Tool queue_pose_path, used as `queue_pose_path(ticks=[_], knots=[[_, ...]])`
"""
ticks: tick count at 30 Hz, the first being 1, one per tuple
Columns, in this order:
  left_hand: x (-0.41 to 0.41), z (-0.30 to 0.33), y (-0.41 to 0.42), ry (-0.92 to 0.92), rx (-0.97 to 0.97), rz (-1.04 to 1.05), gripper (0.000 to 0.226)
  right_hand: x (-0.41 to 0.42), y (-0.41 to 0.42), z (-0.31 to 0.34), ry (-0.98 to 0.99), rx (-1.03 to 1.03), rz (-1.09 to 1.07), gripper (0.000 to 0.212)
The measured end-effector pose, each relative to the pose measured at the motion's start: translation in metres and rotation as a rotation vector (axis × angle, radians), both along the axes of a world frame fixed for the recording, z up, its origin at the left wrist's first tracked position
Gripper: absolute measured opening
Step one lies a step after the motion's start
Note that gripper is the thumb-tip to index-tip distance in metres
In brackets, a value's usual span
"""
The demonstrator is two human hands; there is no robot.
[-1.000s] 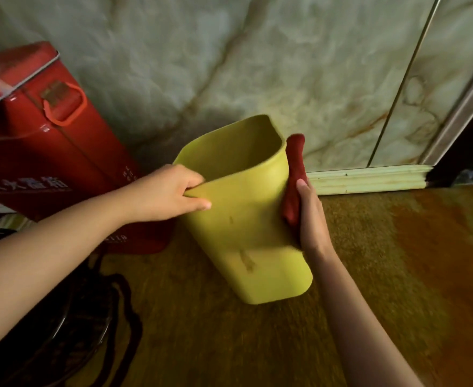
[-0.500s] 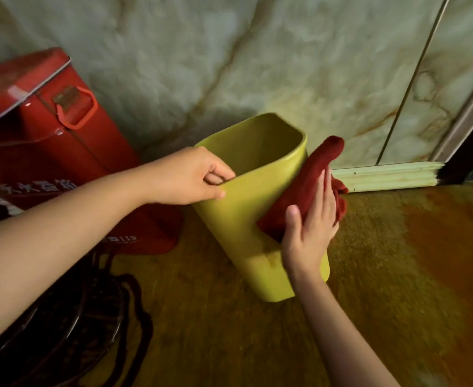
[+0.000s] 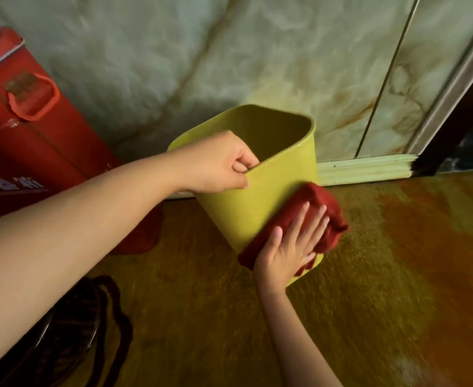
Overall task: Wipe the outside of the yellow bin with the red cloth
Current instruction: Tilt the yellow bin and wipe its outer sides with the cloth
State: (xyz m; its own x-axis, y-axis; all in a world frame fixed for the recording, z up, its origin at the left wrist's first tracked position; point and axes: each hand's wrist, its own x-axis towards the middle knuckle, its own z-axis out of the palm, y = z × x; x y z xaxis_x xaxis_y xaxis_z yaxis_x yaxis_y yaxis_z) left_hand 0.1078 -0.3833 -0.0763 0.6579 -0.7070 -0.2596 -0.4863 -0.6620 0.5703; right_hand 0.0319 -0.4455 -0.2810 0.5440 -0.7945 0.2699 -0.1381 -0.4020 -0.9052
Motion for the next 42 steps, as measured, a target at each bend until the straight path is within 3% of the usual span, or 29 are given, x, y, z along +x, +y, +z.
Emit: queue_pose_path(ticks=[3, 5, 7, 10, 12, 14, 15, 16, 18, 20, 22, 25, 28, 37, 42], knots=[[-0.011, -0.005, -0.022, -0.160, 0.035, -0.014, 0.019, -0.010, -0.018, -0.019, 0.030, 0.375, -0.081, 0.057], [-0.012, -0.007, -0.037, -0.222, 0.055, -0.035, 0.018, -0.009, -0.027, -0.011, 0.063, 0.473, -0.106, 0.059], [-0.008, -0.010, -0.046, -0.244, 0.064, -0.049, 0.017, -0.003, -0.026, 0.010, 0.037, 0.459, -0.089, 0.059], [-0.006, -0.016, -0.068, -0.256, 0.041, -0.053, 0.018, 0.003, -0.025, 0.038, -0.121, 0.269, 0.015, 0.049], [-0.007, -0.018, -0.074, -0.180, -0.014, -0.097, 0.021, 0.003, -0.038, 0.042, -0.175, 0.224, 0.045, 0.048], [0.001, -0.012, -0.055, -0.018, 0.040, -0.212, 0.046, 0.003, -0.060, 0.040, -0.167, 0.261, 0.049, 0.046], [0.008, -0.011, -0.037, -0.040, 0.130, -0.293, 0.061, 0.004, -0.070, 0.039, -0.162, 0.288, 0.061, 0.046], [0.017, -0.012, -0.016, -0.133, 0.241, -0.352, 0.066, 0.006, -0.079, 0.037, -0.158, 0.309, 0.078, 0.046], [0.030, -0.013, 0.018, -0.409, 0.401, -0.342, 0.047, 0.008, -0.086, 0.036, -0.153, 0.310, 0.131, 0.045], [0.035, -0.018, 0.030, -0.623, 0.375, -0.336, 0.023, 0.013, -0.085, 0.036, -0.155, 0.267, 0.195, 0.044], [0.032, -0.023, 0.026, -0.721, 0.264, -0.410, 0.018, 0.018, -0.093, 0.031, -0.147, 0.258, 0.204, 0.046], [0.020, -0.030, 0.019, -0.751, 0.165, -0.496, 0.024, 0.024, -0.110, 0.013, -0.101, 0.485, 0.290, 0.051], [0.011, -0.042, 0.023, -0.662, 0.195, -0.452, 0.018, 0.025, -0.096, -0.007, -0.061, 0.787, 0.431, 0.046], [0.010, -0.043, 0.037, -0.561, 0.254, -0.347, 0.011, 0.008, -0.068, -0.014, -0.004, 0.780, 0.351, 0.048], [0.005, -0.043, 0.038, -0.531, 0.269, -0.278, 0.011, -0.020, -0.044, -0.008, -0.020, 0.564, 0.352, 0.055]])
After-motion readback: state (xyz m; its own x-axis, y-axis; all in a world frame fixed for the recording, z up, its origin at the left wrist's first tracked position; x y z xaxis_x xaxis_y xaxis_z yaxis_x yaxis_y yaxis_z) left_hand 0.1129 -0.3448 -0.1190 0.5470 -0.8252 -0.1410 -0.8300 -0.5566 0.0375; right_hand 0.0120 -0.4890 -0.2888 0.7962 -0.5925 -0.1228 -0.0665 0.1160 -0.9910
